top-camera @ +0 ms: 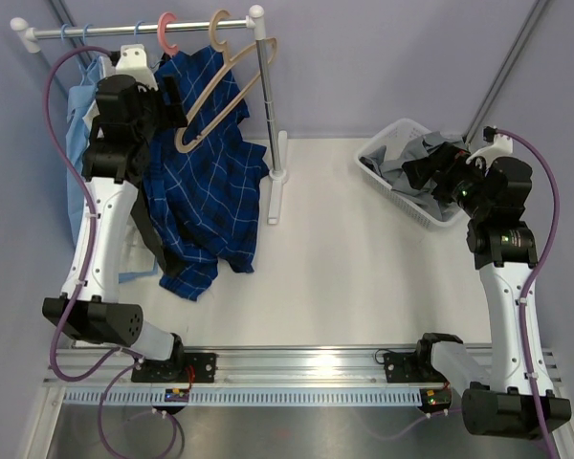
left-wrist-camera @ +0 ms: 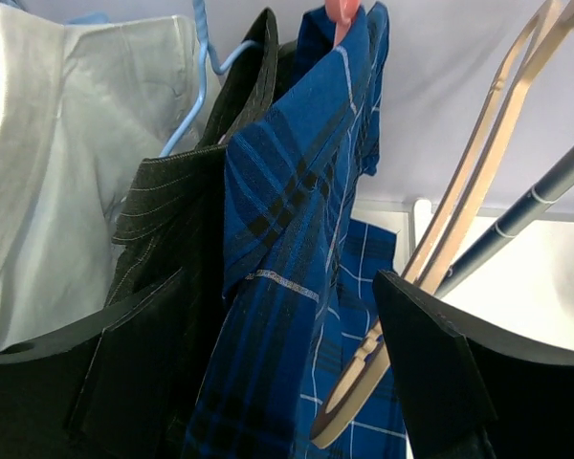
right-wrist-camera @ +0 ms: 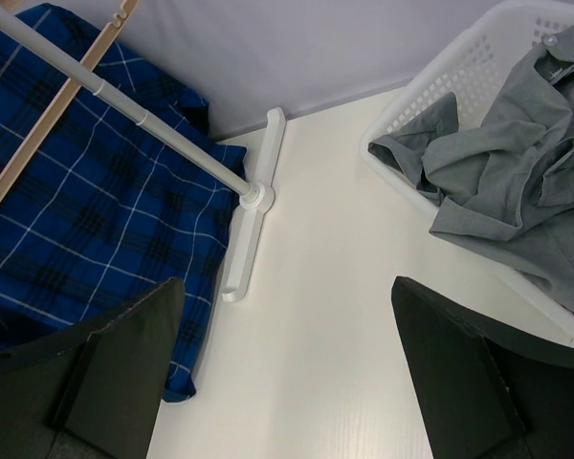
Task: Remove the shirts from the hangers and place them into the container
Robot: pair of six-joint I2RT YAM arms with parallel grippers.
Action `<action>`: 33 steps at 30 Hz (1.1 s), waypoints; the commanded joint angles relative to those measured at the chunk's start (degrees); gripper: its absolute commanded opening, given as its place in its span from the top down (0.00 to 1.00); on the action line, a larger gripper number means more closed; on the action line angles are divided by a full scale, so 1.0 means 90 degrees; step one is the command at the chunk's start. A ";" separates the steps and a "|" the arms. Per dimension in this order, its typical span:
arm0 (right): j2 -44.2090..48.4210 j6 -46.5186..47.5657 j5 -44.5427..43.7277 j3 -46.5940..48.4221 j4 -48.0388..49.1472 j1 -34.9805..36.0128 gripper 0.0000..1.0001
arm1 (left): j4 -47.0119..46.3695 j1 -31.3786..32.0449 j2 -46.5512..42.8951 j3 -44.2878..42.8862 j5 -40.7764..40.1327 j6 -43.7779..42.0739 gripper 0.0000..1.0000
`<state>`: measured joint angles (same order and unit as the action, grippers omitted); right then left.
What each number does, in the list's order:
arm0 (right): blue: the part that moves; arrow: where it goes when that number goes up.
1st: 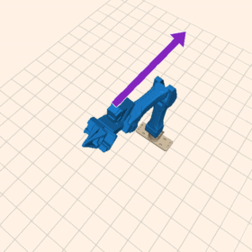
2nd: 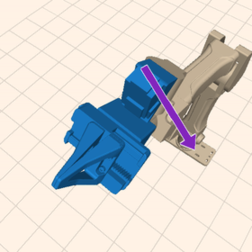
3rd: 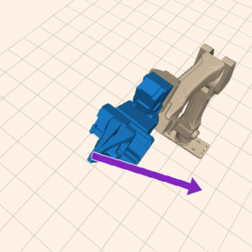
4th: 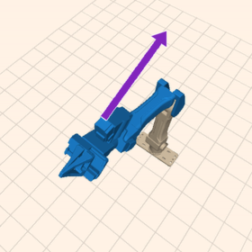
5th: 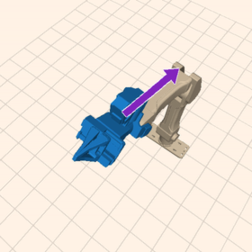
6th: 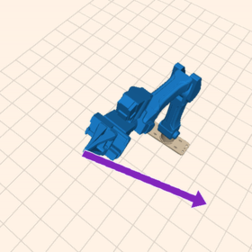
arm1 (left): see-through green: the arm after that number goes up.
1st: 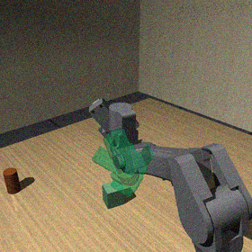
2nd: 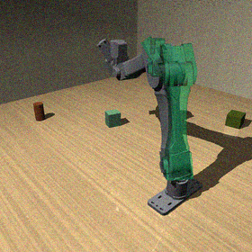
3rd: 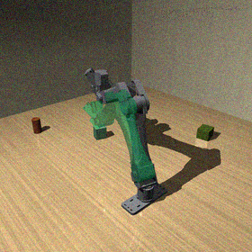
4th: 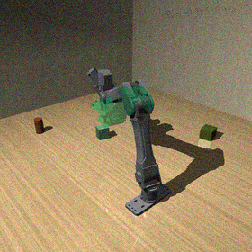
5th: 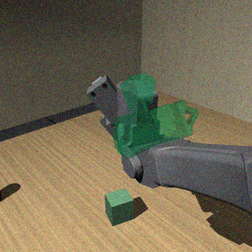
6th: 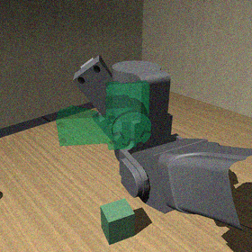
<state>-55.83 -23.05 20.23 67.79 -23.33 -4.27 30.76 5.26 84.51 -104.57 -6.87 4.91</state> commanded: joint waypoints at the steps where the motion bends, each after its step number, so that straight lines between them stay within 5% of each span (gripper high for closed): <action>1: -0.0007 0.0119 0.0145 0.0046 0.0219 0.0055 0.01 | -0.0196 -0.0037 0.0092 0.0057 -0.0066 0.0031 0.19; 7: -0.0037 0.0090 0.0340 0.0007 0.0297 0.0065 0.01 | -0.0186 -0.0037 0.0287 0.0174 0.0226 0.0187 0.21; 12: -0.0066 0.0071 0.0340 -0.0042 0.0346 0.0055 0.01 | -0.0186 -0.0037 0.0317 0.0135 0.0724 0.0333 0.34; 24: -0.0066 0.0032 0.0379 -0.0140 0.0454 0.0065 0.01 | -0.0196 -0.0027 0.0249 -0.0148 0.0813 -0.0144 1.00; 33: -0.0037 0.0041 0.0340 -0.0169 0.0483 0.0123 0.01 | -0.0215 -0.0027 0.0161 -0.0753 0.0520 -0.0350 1.00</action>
<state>-56.53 -22.92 22.13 66.32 -21.61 -3.95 32.53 5.17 87.48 -106.87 -1.58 3.20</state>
